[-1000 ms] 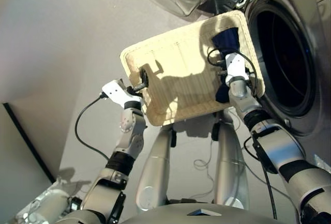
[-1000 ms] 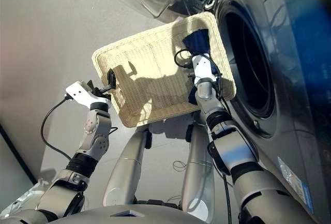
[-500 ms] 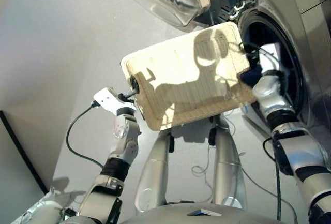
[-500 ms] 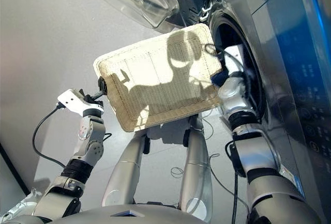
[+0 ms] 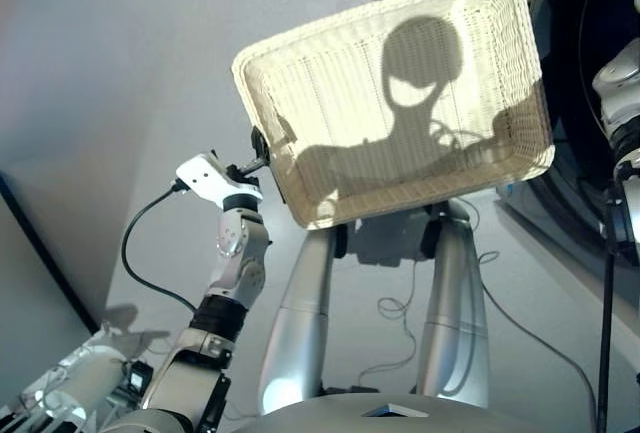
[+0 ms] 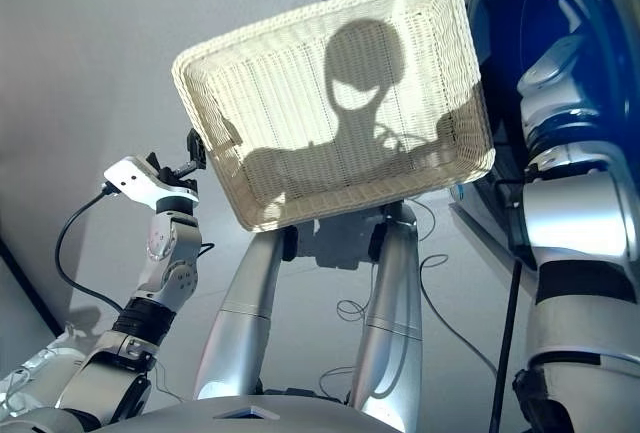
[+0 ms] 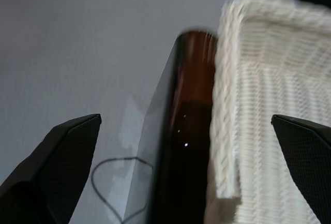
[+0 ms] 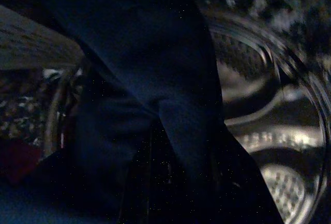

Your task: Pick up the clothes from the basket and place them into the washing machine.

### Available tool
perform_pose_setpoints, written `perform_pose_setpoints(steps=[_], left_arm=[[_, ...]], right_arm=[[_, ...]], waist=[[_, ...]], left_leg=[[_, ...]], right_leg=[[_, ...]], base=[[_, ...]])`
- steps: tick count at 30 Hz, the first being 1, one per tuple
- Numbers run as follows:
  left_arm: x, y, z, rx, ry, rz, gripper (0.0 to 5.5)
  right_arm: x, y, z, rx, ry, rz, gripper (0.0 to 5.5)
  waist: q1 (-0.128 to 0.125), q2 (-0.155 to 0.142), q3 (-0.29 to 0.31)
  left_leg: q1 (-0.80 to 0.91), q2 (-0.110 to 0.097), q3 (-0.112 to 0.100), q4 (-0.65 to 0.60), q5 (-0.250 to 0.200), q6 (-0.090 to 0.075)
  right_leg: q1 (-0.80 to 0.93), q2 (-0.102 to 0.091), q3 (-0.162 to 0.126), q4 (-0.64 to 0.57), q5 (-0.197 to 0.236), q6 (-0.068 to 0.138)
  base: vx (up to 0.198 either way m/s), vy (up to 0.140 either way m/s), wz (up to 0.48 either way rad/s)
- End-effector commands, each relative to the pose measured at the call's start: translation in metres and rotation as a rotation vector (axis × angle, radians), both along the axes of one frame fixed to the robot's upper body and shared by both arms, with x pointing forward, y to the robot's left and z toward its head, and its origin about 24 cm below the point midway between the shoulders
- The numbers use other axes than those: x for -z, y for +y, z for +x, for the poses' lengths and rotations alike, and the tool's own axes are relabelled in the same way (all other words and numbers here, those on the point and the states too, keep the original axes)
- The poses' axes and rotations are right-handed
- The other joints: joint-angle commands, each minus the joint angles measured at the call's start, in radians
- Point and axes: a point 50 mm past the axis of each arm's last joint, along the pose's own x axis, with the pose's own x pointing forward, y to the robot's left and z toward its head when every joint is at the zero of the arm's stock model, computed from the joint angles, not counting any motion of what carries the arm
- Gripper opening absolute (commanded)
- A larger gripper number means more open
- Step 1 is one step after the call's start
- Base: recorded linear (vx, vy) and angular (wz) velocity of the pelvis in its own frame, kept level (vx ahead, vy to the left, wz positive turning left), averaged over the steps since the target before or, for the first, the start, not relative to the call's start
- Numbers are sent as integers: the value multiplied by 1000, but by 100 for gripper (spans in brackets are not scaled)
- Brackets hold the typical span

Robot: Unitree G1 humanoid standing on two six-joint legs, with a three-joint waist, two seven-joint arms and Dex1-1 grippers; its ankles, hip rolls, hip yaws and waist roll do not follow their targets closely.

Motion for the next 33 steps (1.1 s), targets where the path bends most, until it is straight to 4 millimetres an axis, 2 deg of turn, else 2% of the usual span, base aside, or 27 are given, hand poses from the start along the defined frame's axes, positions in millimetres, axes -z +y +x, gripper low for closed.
perform_pose_setpoints(steps=[1, 4, 5, 6, 7, 9, 10, 12, 13, 14, 15, 16, 17, 18, 20, 21, 26, 29, 31, 32, 33], left_arm=[[-24, 9, -7, -60, -147, -32, 550], [-25, 11, -9, -65, -154, -33, 550], [-24, 13, -9, -72, -150, -40, 550], [-23, 15, -9, -78, -143, -45, 550], [-21, 17, -9, -82, -135, -47, 550], [-17, 20, -11, -82, -125, -56, 550], [-14, 21, -12, -76, -113, -55, 550], [-8, 21, -12, -69, -92, -71, 550], [-7, 21, -12, -68, -90, -68, 550], [-3, 22, -11, -60, -75, -68, 550], [1, 20, -11, -47, -63, -85, 550], [9, 23, -10, -40, -30, -99, 550], [14, 24, -11, -33, -21, -110, 550], [14, 24, -11, -32, -20, -110, 550], [31, 25, -14, -25, 38, -134, 550], [32, 26, -15, -24, 39, -134, 550], [73, 32, -23, -28, 240, 19, 550], [101, 37, -34, -27, 376, 113, 550], [120, 41, -44, -43, 478, 160, 550], [129, 42, -49, -33, 528, 201, 550], [137, 42, -54, -27, 572, 234, 550]], right_arm=[[-27, -1, -13, -41, -213, 20, 0], [-9, 3, -4, -141, -236, 146, 0], [-1, 8, 1, -216, -239, 199, 95], [8, 11, 5, -283, -240, 252, 505], [18, 13, 8, -323, -226, 276, 550], [41, 18, 14, -463, -254, 401, 550], [52, 19, 15, -477, -242, 435, 550], [76, 32, 22, -619, -276, 564, 550], [78, 31, 21, -622, -275, 570, 550], [90, 33, 23, -664, -252, 612, 550], [106, 45, 26, -739, -267, 689, 550], [126, 50, 28, -776, -191, 724, 550], [135, 56, 30, -806, -164, 744, 550], [136, 56, 30, -807, -163, 746, 550], [168, 81, 31, -899, -119, 842, 550], [169, 81, 30, -899, -118, 845, 550], [229, 108, 18, -965, 32, 955, 550], [265, 120, 5, -978, 145, 1004, 550], [293, 132, -10, -986, 195, 1074, 550], [303, 131, -16, -976, 232, 1085, 550], [315, 134, -24, -969, 263, 1105, 550]], waist=[[-7, 35, -9], [-10, 33, -18], [-11, 31, -23], [-12, 28, -28], [-14, 23, -33], [-18, 16, -42], [-18, 10, -50], [-20, 3, -60], [-18, 1, -60], [-19, -3, -66], [-20, -7, -68], [-18, -15, -77], [-17, -17, -78], [-18, -17, -75], [-12, -26, -85], [-12, -26, -82], [-2, -44, -95], [0, -56, -99], [-2, -66, -106], [-4, -71, -104], [-6, -74, -107]], left_leg=[[-27, -72, 60, 60, -82, 121], [-42, -78, 59, 105, -102, 122], [-41, -78, 58, 108, -104, 121], [-38, -76, 59, 105, -105, 121], [-32, -74, 61, 99, -105, 121], [-16, -73, 60, 78, -99, 119], [-5, -74, 58, 66, -95, 119], [23, -69, 58, 40, -87, 117], [28, -69, 57, 36, -85, 116], [48, -67, 54, 14, -81, 116], [74, -63, 54, -13, -73, 113], [120, -60, 49, -69, -60, 109], [151, -58, 47, -105, -51, 106], [161, -58, 46, -113, -48, 105], [246, -53, 39, -210, -21, 99], [256, -53, 38, -218, -18, 99], [432, -41, 14, -355, 28, 83], [535, -35, -2, -423, 51, 74], [621, -25, -5, -482, 70, 66], [648, -25, -1, -511, 109, 65], [686, -20, -5, -535, 118, 62]], right_leg=[[-30, 71, -87, 116, -69, -57], [-45, 71, -82, 154, -91, -66], [-44, 71, -81, 158, -93, -67], [-42, 68, -83, 159, -94, -67], [-36, 66, -83, 157, -95, -68], [-21, 65, -87, 140, -88, -66], [-12, 65, -88, 129, -84, -66], [19, 66, -91, 105, -75, -64], [24, 66, -91, 101, -73, -64], [48, 67, -93, 79, -70, -63], [77, 66, -97, 48, -63, -61], [131, 63, -102, -9, -53, -58], [167, 62, -105, -45, -49, -58], [177, 62, -106, -52, -46, -58], [270, 60, -121, -159, -26, -52], [281, 61, -123, -167, -23, -52], [463, 73, -146, -318, 11, -40], [575, 73, -160, -396, 30, -33], [659, 74, -164, -452, 43, -26], [694, 69, -176, -491, 78, -30], [732, 68, -179, -514, 82, -27]], base=[[0, 0, 0], [0, 19, -15], [0, 0, 0], [0, 0, 0], [0, 0, 0], [0, 0, 0], [0, 0, 0], [0, 0, 0], [0, 0, 0], [0, 0, 0], [0, 0, 0], [21, -57, -63], [0, 0, 0], [0, 0, 0], [19, -52, -28], [0, 0, 0], [45, -78, 55], [78, -69, 41], [49, -22, 1], [0, 0, 0], [0, 0, 0]])
